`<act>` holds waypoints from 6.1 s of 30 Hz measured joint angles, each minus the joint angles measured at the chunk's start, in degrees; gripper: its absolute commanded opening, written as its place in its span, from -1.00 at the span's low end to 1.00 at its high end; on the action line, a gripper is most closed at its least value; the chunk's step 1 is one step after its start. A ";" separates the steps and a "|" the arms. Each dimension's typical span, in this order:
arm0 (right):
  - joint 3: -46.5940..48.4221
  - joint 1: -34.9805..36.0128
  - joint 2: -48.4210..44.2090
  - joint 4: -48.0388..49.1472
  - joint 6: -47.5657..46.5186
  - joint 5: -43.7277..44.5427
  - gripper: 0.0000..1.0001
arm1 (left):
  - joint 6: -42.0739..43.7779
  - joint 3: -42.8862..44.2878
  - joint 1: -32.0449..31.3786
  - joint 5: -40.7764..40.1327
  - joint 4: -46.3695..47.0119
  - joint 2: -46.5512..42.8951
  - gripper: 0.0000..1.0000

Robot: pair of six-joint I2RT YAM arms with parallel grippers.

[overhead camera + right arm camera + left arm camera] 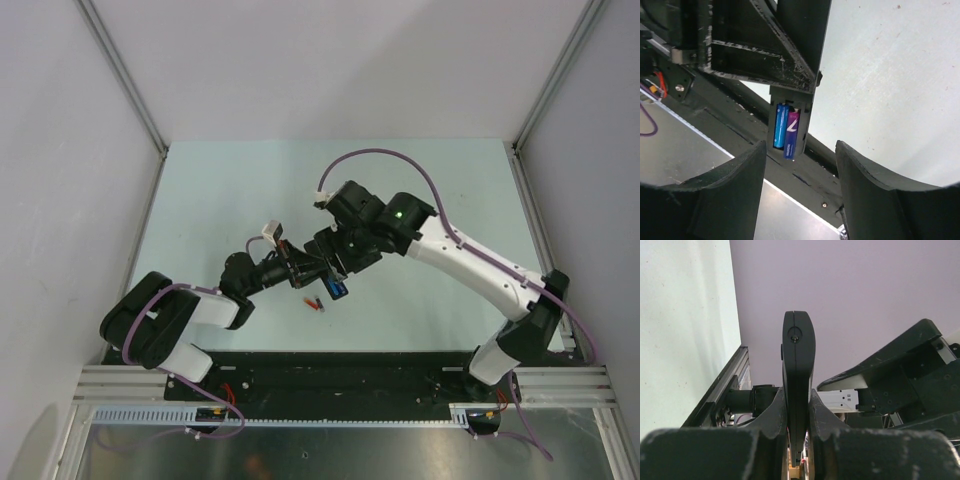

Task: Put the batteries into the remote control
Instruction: Load the battery into the remote control.

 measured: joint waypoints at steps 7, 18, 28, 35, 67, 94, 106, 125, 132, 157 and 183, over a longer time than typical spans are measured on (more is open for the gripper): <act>-10.64 -0.37 -10.73 11.06 0.26 -2.10 0.21 | -0.02 0.00 0.42 1.33 0.02 0.02 -1.00; -46.38 -0.59 -38.60 46.66 2.32 -9.09 0.36 | -1.05 1.95 2.54 8.15 0.28 -0.11 -1.00; -57.24 -1.42 -42.58 61.59 2.75 -13.22 0.33 | -1.51 2.23 2.60 10.19 1.20 -2.23 -1.00; -60.35 -3.85 -42.88 66.75 2.89 -15.69 0.23 | -1.55 1.88 2.60 10.36 1.20 -4.09 -1.00; -60.59 -5.09 -39.10 70.10 2.75 -22.95 0.19 | -2.10 0.96 2.60 9.92 1.22 -5.46 -1.00; -60.59 -7.93 -34.45 74.77 7.48 -28.87 0.07 | -1.97 0.33 2.49 7.69 1.16 -6.27 -1.00; -60.59 -9.70 -32.15 78.49 11.72 -33.90 -0.16 | -1.90 0.28 2.19 6.75 1.05 -6.32 -1.00; -60.59 -11.63 -29.29 80.24 16.85 -40.11 -0.49 | -1.09 0.20 2.21 6.21 0.76 -7.19 -1.00; -60.67 -12.41 -26.67 82.62 21.03 -42.82 -0.72 | -0.74 -0.11 2.21 5.53 0.61 -7.19 -0.99; -61.33 -13.88 -20.50 87.93 36.76 -48.76 -0.37 | 2.05 -1.09 1.99 4.92 0.37 -7.43 -1.00; -58.60 -13.60 -20.68 83.58 31.26 -42.03 -0.10 | 2.01 -1.29 -0.87 7.72 1.22 -5.88 -1.00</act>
